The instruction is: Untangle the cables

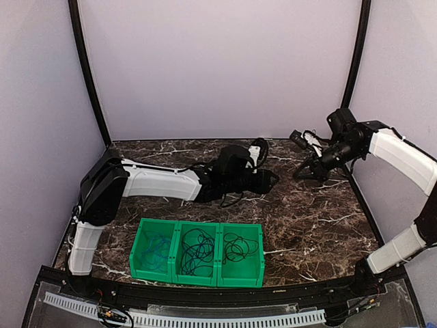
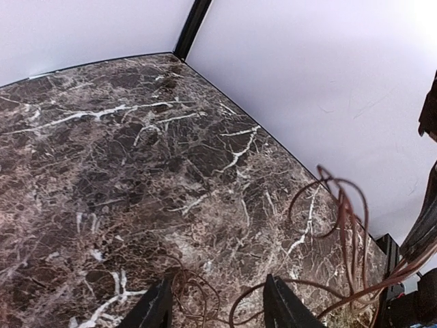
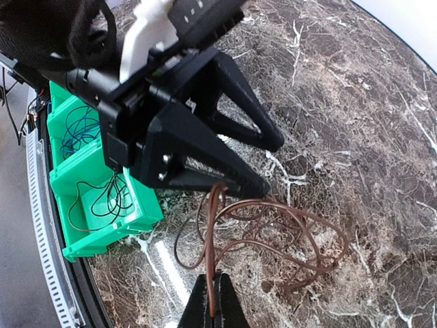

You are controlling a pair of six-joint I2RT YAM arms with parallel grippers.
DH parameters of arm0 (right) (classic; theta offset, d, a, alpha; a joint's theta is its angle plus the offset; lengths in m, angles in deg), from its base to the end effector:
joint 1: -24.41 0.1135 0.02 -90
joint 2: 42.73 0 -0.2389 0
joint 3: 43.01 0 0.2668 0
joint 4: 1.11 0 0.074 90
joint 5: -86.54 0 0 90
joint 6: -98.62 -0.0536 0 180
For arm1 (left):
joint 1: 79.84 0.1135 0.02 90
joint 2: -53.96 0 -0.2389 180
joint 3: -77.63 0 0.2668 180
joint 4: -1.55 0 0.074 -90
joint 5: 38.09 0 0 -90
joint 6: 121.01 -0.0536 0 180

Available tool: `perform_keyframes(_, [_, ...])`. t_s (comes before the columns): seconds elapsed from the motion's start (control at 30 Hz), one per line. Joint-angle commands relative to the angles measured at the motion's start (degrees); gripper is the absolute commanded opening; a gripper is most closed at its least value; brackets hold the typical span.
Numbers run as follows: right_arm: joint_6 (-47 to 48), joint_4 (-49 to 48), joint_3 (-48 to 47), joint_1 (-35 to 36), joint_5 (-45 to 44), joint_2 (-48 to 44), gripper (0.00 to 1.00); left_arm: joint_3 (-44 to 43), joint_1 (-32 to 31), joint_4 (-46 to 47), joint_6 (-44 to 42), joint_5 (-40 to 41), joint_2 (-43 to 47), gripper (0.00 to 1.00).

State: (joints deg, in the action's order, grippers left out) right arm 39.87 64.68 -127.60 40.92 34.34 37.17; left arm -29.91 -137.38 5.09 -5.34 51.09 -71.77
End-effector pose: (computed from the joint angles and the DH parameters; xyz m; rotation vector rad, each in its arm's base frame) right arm 0.2785 0.1168 0.2687 -1.1960 2.1646 0.7550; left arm 0.2873 -0.4530 0.1919 0.5469 1.8761 -1.0124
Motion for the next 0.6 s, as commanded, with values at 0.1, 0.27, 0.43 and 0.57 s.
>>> perform_keyframes(0.1, [-1.15,-0.91,-1.55,0.36,-2.04,-1.06,0.0,0.67,0.19,6.09,1.25,-5.41,-0.19,0.54])
perform_keyframes(0.27, [-2.15,-2.67,-0.15,0.41,-5.1,-1.13,0.0,5.66,0.18,8.73,3.78,-2.43,4.21,0.46])
perform_keyframes(0.43, [-2.66,-3.36,-0.73,0.37,-4.67,-1.63,0.0,6.55,0.82,10.37,5.07,-5.06,4.23,0.18])
perform_keyframes(0.57, [-2.94,-3.78,-1.67,0.4,-5.84,-2.58,0.0,6.83,1.28,9.62,5.61,-4.63,3.8,0.01])
